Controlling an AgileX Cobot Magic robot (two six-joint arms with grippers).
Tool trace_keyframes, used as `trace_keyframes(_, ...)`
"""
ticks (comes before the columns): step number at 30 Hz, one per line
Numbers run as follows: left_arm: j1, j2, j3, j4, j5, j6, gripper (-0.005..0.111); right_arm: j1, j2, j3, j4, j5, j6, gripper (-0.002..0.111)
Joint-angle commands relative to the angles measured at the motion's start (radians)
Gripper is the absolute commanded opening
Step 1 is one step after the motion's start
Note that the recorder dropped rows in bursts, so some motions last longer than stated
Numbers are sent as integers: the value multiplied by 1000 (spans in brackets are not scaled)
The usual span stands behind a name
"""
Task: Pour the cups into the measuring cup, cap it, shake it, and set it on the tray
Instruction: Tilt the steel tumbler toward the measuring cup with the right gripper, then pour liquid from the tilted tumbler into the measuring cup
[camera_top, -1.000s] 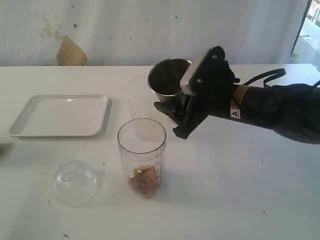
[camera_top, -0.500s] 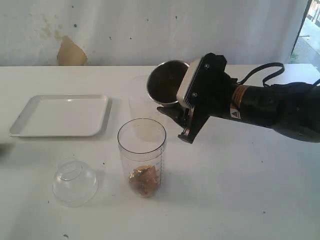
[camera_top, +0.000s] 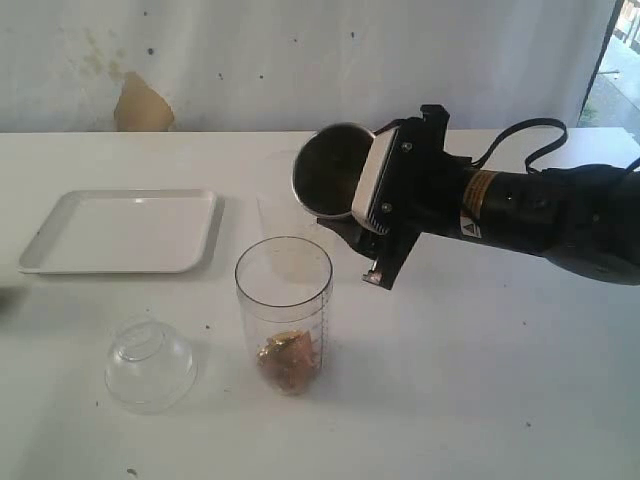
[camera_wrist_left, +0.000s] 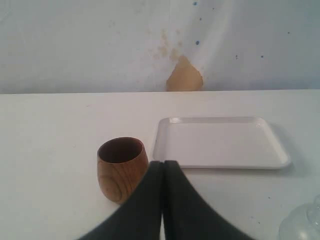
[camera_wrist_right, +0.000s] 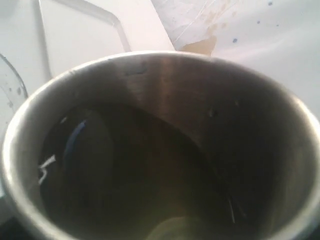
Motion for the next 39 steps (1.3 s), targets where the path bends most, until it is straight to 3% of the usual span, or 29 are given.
trace_keyframes(1, -1, -5, 7, -1, -13, -2, 0, 1, -10, -12, 18, -49, -59, 0)
trace_keyframes(18, -1, -5, 7, -1, -13, -2, 0, 1, -10, -12, 18, -134, -85, 0)
trace_keyframes(39, -1, -5, 7, -1, -13, -2, 0, 32, -10, -46, -3, -55, -228, 0)
